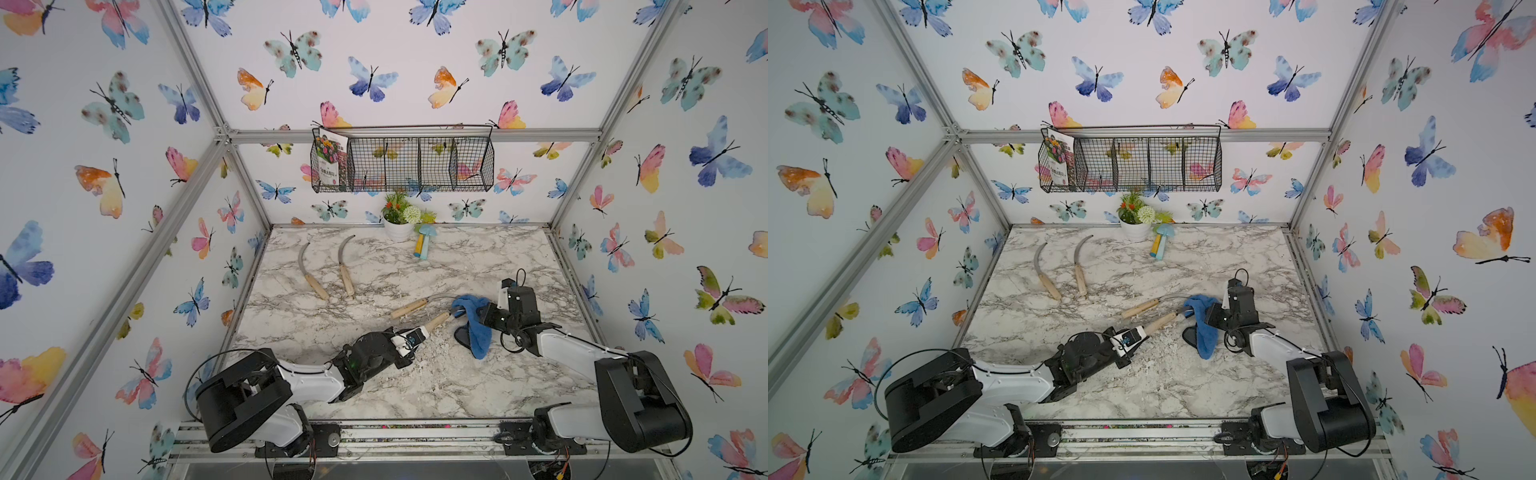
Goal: Wipe small sickles with rags
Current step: Wipe the small sickle.
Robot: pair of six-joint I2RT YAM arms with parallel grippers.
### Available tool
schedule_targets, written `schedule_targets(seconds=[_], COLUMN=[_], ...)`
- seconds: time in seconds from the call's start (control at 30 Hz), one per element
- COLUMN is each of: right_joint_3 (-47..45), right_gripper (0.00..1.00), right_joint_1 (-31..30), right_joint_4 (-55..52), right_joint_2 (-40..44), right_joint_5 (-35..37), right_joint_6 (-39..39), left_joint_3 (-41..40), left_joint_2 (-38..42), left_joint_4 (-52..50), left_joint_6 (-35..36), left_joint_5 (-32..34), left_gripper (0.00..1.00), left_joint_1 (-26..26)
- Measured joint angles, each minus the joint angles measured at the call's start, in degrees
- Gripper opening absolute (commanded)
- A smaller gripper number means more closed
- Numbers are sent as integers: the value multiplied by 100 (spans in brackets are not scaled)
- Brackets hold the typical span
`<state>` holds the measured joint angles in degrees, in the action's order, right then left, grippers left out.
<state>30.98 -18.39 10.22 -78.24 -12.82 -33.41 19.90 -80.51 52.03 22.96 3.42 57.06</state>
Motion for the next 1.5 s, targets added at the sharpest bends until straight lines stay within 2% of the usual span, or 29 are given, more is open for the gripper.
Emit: schedule_targets(seconds=[0.23, 0.5, 0.63, 0.87, 1.0, 1.27, 1.37, 1.5], right_joint_3=[420, 422, 387, -101, -356, -448, -501, -555], right_gripper=[2, 2, 2, 2, 2, 2, 2, 2], right_joint_1=[-1298, -1502, -1169, 81, 614, 621, 621, 621], right_joint_4=[-101, -149, 48, 509, 726, 785, 732, 586], right_joint_2=[85, 122, -170, -389, -492, -446, -221, 520], right_joint_5=[415, 863, 758, -35, -190, -476, -678, -885], right_joint_6=[-138, -197, -197, -157, -157, -168, -175, -199], left_joint_3=[0, -13, -26, -31, -76, -437, -634, -879], left_joint_2=[0, 11, 11, 11, 9, 85, 328, 682], left_joint_4=[2, 2, -15, -7, 133, 483, 612, 787], left_joint_6=[-4, -4, -35, -52, -76, -431, -796, -1432], left_joint_5=[116, 125, 144, 144, 208, 221, -109, -680], left_gripper=[0, 0, 0, 0, 0, 0, 0, 0], left_joint_1=[-15, -15, -24, -31, -31, -223, -575, -1178])
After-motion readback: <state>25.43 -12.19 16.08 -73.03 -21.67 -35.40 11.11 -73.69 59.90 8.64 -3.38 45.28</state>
